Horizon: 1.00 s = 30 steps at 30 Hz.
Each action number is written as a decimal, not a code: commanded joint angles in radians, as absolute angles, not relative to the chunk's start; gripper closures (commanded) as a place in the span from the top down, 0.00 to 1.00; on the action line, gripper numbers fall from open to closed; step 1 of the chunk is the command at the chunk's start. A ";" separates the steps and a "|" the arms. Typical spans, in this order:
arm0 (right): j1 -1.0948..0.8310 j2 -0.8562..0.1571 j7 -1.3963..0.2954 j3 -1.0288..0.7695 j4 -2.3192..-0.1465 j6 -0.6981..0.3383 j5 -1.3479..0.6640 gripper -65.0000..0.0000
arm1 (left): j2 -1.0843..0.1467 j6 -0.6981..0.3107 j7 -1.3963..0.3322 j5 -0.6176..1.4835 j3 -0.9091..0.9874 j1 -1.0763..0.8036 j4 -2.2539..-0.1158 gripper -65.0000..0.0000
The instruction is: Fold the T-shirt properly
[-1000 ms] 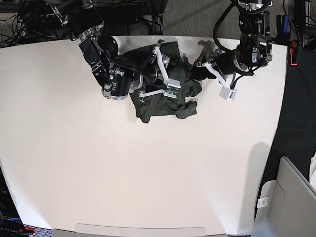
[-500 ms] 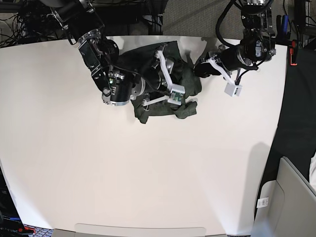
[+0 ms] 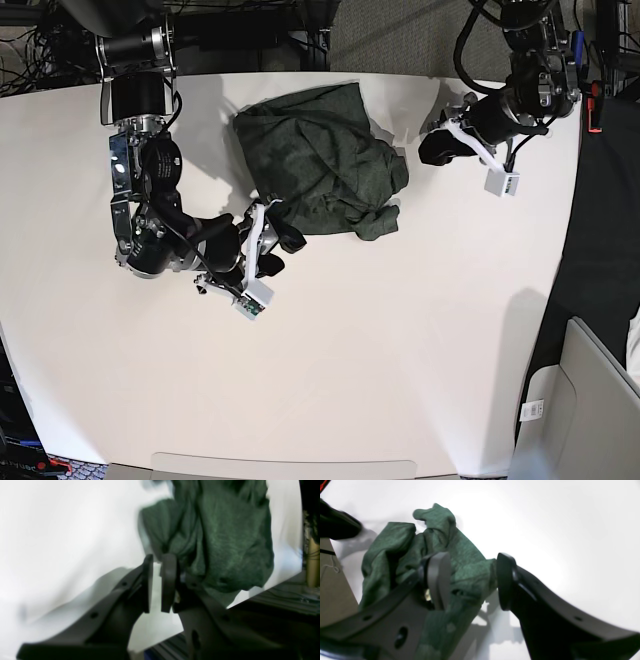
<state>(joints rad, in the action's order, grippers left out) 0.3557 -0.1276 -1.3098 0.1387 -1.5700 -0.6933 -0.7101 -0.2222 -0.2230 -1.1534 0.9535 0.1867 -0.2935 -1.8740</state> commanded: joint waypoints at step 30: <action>0.360 -0.090 -1.239 0.147 -1.458 -0.698 -0.564 0.15 | -0.147 -0.243 -1.090 0.977 -0.177 -0.113 -1.980 0.10</action>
<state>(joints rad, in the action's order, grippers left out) 0.3321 -0.0914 -1.2594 0.1501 -1.4422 -0.6926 -0.5499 -0.1539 -0.2363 -1.1145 0.9554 -0.1734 -0.1268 -1.9663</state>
